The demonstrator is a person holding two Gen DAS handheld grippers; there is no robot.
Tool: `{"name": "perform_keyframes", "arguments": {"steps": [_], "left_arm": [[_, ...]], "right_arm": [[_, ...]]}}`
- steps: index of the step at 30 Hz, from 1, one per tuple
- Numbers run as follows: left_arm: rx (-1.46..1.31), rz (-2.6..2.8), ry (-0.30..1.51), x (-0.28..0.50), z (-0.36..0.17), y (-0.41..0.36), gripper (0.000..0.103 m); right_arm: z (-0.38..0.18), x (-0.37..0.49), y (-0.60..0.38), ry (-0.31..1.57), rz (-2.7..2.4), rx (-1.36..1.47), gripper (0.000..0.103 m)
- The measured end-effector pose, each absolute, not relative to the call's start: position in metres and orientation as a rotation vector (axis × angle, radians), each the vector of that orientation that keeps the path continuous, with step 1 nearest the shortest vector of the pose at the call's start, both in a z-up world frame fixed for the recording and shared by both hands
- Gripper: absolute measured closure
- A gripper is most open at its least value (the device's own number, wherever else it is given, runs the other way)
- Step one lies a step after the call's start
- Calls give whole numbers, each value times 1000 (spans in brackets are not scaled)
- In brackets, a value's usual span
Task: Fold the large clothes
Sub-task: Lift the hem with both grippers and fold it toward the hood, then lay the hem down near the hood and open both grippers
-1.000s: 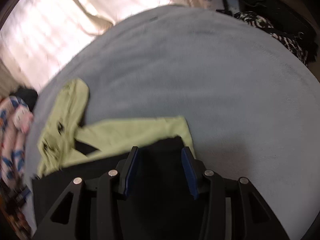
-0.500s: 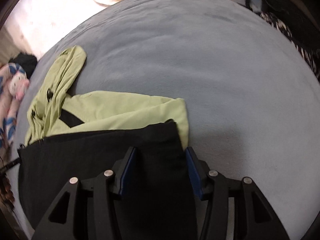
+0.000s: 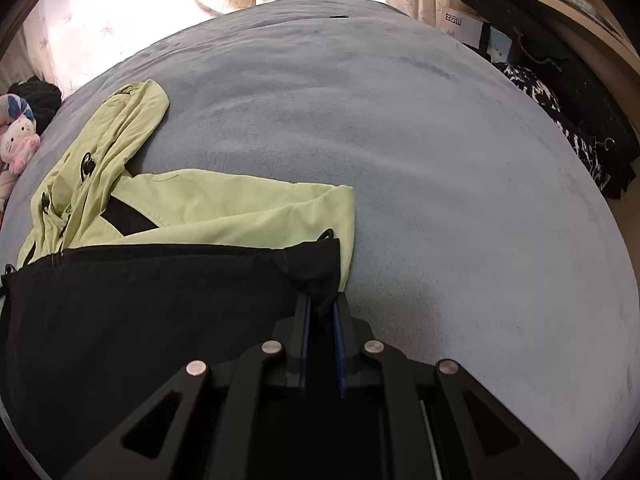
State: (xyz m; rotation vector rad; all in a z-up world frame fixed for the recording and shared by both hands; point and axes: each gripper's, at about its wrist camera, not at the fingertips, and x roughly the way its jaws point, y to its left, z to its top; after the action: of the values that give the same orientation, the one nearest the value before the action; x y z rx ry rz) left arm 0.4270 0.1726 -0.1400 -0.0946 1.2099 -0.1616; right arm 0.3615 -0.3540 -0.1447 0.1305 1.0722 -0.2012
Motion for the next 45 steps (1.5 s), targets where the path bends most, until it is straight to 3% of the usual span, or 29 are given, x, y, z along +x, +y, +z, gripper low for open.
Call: {"name": "perform_keyframes", "arguments": {"steps": [5, 6, 7, 11, 16, 24, 29, 32, 33, 36, 41, 45], "left_arm": [[-87, -162, 1225, 440, -155, 172, 53], [-100, -162, 1227, 442, -155, 173, 72], [-94, -159, 1231, 442, -152, 173, 85], [-8, -107, 1105, 424, -107, 169, 89], [-24, -91, 1004, 418, -74, 183, 89], [34, 44, 1112, 438, -158, 163, 85], [109, 115, 1082, 429, -138, 154, 81], [40, 171, 1021, 408, -97, 162, 78], [17, 168, 999, 401, -87, 162, 72], [-64, 115, 956, 371, -69, 146, 60], [-67, 119, 1050, 343, -112, 105, 59], [-1, 158, 1015, 330, -141, 118, 55]], "right_arm": [[-144, 366, -349, 1095, -226, 95, 93], [-143, 367, -347, 1099, -234, 90, 94], [-140, 367, -346, 1101, -241, 91, 95], [-112, 366, -339, 1034, -251, 96, 96], [-94, 384, -333, 952, -240, 58, 96], [-162, 429, -307, 1069, -293, -129, 91], [-128, 405, -310, 1012, -330, -68, 86], [-91, 375, -312, 901, -357, 50, 66], [-83, 365, -306, 873, -321, 93, 59], [-86, 351, -259, 888, -148, 107, 58], [-129, 340, -179, 969, 38, -17, 59], [-156, 331, -206, 964, -110, -150, 60]]}}
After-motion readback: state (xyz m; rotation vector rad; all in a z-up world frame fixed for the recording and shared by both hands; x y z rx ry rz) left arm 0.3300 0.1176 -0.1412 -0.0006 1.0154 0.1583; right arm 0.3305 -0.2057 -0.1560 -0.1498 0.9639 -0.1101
